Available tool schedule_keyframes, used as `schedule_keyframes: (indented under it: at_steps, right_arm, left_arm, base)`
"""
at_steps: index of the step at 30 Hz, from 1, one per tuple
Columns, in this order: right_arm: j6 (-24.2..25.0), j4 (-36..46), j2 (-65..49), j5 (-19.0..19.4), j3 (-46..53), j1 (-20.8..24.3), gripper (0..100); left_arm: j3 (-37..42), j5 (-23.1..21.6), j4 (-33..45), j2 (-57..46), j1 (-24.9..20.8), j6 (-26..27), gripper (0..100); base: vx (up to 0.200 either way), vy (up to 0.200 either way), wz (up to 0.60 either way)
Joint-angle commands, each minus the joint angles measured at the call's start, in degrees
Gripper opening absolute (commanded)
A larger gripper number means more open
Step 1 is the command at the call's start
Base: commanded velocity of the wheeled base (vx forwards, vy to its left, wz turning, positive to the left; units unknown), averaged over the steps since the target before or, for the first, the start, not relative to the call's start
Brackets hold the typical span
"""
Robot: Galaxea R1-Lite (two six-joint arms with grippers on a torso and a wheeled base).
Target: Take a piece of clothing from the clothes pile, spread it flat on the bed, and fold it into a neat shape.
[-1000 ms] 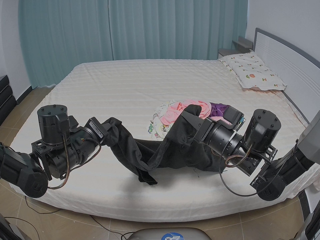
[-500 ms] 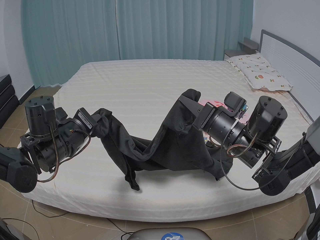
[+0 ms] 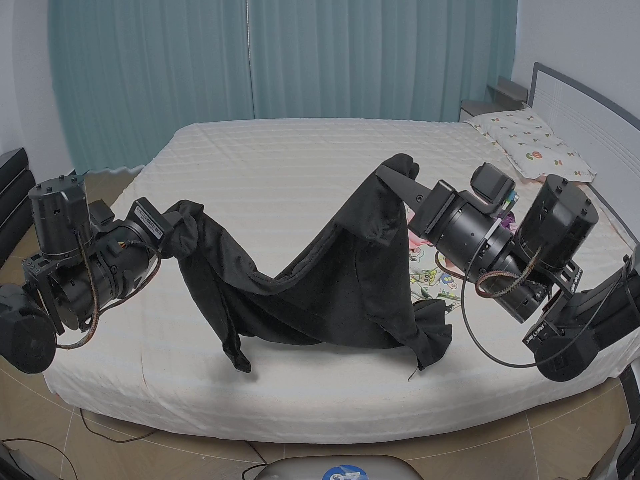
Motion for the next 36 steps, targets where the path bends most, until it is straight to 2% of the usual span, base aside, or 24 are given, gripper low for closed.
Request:
schedule_keyframes:
  at_steps: [1,8,11,14,19,20,23,27,30,31,32,36]
  right_arm:
    - [0.34,-0.1,0.6,0.37,1.07,-0.4,0]
    - [0.34,0.17,2.98,0.2,1.07,-0.75,0]
    - [0.43,0.08,4.56,-0.15,2.91,-1.63,0]
    - [0.43,0.08,4.73,-0.15,5.37,-1.63,0]
    - [0.43,-0.36,3.24,0.29,12.05,-1.11,0]
    - [0.43,-0.45,1.22,0.29,15.48,-0.84,0]
    - [1.13,-0.45,-3.7,0.37,18.91,0.04,0]
    - [2.53,0.78,-15.66,0.11,22.25,3.11,0]
    - [2.53,6.05,-25.85,0.29,21.28,3.73,0]
    - [2.53,6.05,-25.85,0.29,21.28,3.73,0]
    - [2.8,13.52,-33.32,0.37,18.12,3.73,0]
    - [6.75,27.32,-43.43,0.37,8.45,3.46,0]
  left_arm:
    - [-0.24,0.02,0.26,-0.78,0.34,-0.05,0]
    - [-0.15,-0.07,0.26,-0.07,0.34,-0.05,0]
    - [0.73,-0.77,0.35,2.39,-0.8,-0.13,0]
    - [1.08,-0.77,1.4,4.06,-3.96,-0.4,0]
    - [1.7,-2.44,8.35,3.71,-9.67,-0.4,0]
    - [1.26,-3.85,12.83,1.16,-11.43,-0.4,0]
    - [0.2,-6.14,18.37,-4.29,-12.22,-0.4,0]
    - [-2.7,-9.74,24.96,-10.97,-12.4,-1.19,0]
    - [-3.14,-9.92,24.87,-13.43,-12.05,-1.72,0]
    - [-3.14,-9.92,24.87,-13.43,-12.05,-1.72,0]
    - [-4.02,-10.18,25.05,-15.19,-11.78,-1.89,0]
    - [-6.74,-10.79,25.66,-16.86,-11.7,-6.02,0]
  base:
    - [0.0,0.2,0.0]
    - [0.0,0.143,0.0]
    - [0.0,0.0,0.0]
    - [0.0,0.0,0.0]
    - [-0.16,0.0,0.0]
    - [-0.2,0.0,0.0]
    - [-0.2,0.0,0.0]
    - [-0.2,0.0,0.0]
    - [0.0,0.0,0.0]
    - [0.0,0.0,0.0]
    - [0.0,0.0,0.0]
    - [0.0,0.0,0.0]
